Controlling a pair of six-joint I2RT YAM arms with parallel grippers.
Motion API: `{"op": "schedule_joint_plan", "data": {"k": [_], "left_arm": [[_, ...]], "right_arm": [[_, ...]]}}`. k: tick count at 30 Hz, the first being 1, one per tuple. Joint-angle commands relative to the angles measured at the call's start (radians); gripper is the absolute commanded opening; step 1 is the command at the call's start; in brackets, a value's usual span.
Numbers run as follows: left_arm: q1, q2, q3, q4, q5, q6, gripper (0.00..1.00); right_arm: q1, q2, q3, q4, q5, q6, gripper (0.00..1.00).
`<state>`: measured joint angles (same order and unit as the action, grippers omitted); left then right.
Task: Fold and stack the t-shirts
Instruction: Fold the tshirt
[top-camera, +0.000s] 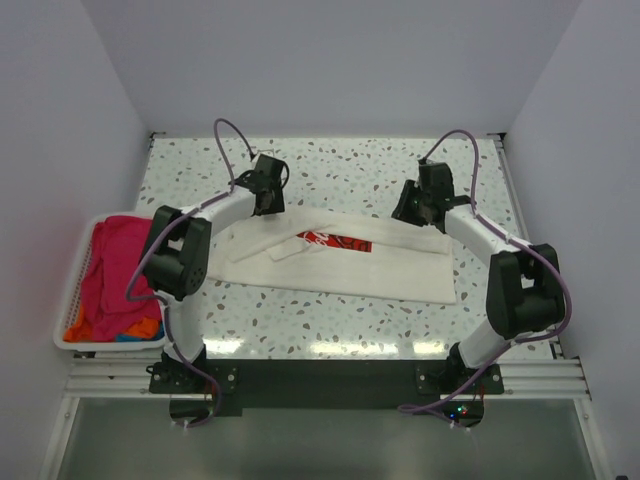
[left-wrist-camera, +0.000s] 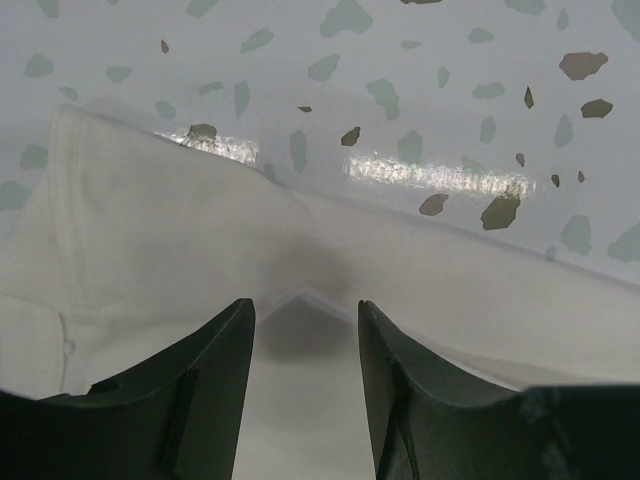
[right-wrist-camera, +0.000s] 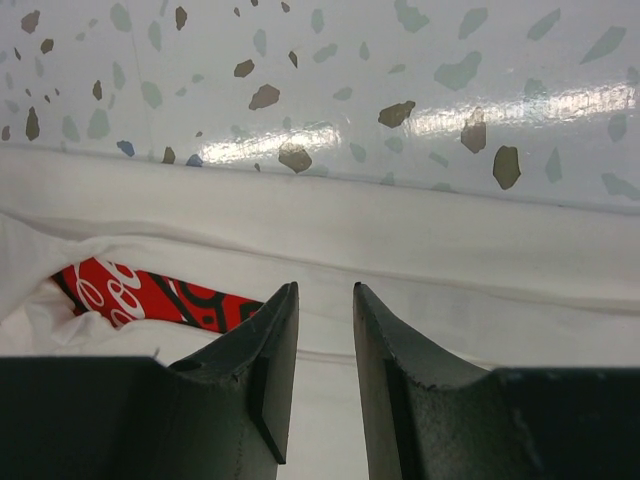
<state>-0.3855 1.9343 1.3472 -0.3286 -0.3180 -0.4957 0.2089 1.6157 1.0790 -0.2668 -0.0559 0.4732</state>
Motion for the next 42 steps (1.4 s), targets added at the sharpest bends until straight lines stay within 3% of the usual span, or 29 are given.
{"op": "schedule_joint_plan", "data": {"k": [1,18,31,42], "left_arm": [[0.005,0.031,0.075,-0.018,-0.006,0.068,0.50],[0.017,0.083,0.084,-0.012,0.066,0.086,0.38],[0.022,-0.034,0.021,0.006,0.100,0.063,0.00],[0.014,-0.248,-0.143,0.052,0.233,0.034,0.00]], "right_arm": [[0.001,0.007,0.030,0.017,0.024,-0.019,0.32],[0.001,0.001,-0.001,0.024,0.031,-0.021,0.31],[0.001,-0.013,-0.011,0.028,0.033,-0.019,0.30],[0.001,-0.005,-0.014,0.037,0.028,-0.018,0.30]]}}
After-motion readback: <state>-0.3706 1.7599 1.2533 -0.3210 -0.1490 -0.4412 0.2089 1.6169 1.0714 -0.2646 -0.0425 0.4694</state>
